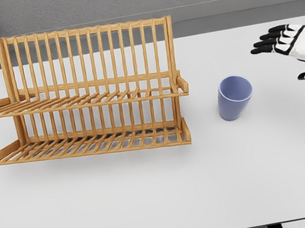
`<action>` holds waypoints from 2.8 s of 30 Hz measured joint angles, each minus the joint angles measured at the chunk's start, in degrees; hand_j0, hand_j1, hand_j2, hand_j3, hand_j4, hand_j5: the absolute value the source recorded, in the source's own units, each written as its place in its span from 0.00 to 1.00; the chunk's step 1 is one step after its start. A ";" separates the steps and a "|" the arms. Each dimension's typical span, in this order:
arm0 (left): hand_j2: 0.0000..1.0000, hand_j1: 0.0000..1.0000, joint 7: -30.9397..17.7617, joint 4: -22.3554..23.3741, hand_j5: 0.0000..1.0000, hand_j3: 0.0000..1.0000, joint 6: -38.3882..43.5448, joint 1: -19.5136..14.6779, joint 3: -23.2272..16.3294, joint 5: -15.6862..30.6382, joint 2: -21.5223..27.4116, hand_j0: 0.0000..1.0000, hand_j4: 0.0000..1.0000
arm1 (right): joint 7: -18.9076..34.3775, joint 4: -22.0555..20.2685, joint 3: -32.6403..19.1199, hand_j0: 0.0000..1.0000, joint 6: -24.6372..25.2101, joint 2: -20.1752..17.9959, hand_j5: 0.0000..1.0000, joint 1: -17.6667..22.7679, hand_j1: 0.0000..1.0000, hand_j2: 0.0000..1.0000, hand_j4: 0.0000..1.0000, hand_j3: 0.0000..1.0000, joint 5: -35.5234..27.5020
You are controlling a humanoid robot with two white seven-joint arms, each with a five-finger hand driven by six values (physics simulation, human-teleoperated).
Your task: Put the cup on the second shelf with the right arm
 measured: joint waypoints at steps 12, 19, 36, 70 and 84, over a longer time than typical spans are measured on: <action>1.00 1.00 0.00 0.00 1.00 1.00 -0.01 0.00 0.00 0.00 0.00 1.00 1.00 | 14.42 0.48 2.83 1.00 4.04 1.88 1.00 -15.35 1.00 1.00 1.00 1.00 -0.67; 1.00 1.00 0.00 0.00 1.00 1.00 0.00 0.00 0.00 0.00 0.00 1.00 1.00 | 20.48 2.80 18.12 1.00 5.37 7.83 1.00 -22.68 1.00 1.00 1.00 1.00 -0.40; 1.00 1.00 0.00 -0.01 1.00 1.00 0.00 0.00 0.00 0.00 0.00 1.00 1.00 | 21.12 8.48 27.46 1.00 5.88 12.60 1.00 -29.00 1.00 1.00 1.00 1.00 -0.21; 1.00 1.00 0.00 -0.01 1.00 1.00 0.00 0.00 0.00 0.00 0.00 1.00 1.00 | 21.13 10.80 32.21 0.75 5.46 15.11 0.75 -29.71 0.75 0.75 0.75 0.75 -0.08; 1.00 1.00 0.00 0.01 1.00 1.00 0.00 0.00 0.00 0.00 0.00 1.00 1.00 | 21.10 10.03 32.00 0.68 5.69 14.53 0.68 -30.41 0.68 0.68 0.68 0.68 -0.05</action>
